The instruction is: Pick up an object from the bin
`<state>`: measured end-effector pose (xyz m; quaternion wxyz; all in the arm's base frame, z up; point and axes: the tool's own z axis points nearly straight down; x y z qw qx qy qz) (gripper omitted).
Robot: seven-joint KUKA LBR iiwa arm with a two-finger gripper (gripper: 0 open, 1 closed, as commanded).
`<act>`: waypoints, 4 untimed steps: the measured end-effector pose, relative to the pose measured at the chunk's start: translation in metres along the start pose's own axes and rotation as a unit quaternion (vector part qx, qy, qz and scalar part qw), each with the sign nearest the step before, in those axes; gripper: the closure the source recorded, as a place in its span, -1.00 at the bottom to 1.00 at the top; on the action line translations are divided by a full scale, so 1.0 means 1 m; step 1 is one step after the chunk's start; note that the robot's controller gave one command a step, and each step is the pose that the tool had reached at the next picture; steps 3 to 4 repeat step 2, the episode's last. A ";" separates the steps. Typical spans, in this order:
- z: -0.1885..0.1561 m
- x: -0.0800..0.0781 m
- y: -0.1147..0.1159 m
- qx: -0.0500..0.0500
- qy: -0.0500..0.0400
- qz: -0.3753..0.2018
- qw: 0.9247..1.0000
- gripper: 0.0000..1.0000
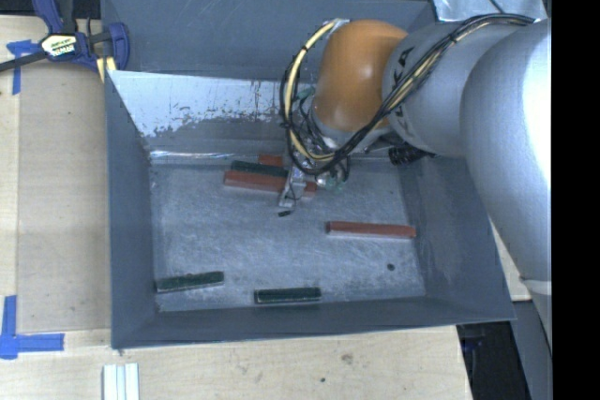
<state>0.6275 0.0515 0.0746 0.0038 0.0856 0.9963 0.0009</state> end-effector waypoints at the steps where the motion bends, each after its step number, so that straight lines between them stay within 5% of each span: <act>1: 0.000 0.000 0.000 0.000 0.000 0.000 1.000 1.00; 2: -0.175 0.009 -0.022 0.000 -0.001 0.012 1.000 1.00; 4: -0.175 0.009 -0.022 0.000 -0.001 0.012 1.000 1.00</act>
Offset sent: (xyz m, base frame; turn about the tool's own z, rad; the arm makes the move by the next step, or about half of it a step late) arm -0.0163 -0.0200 0.1708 0.0246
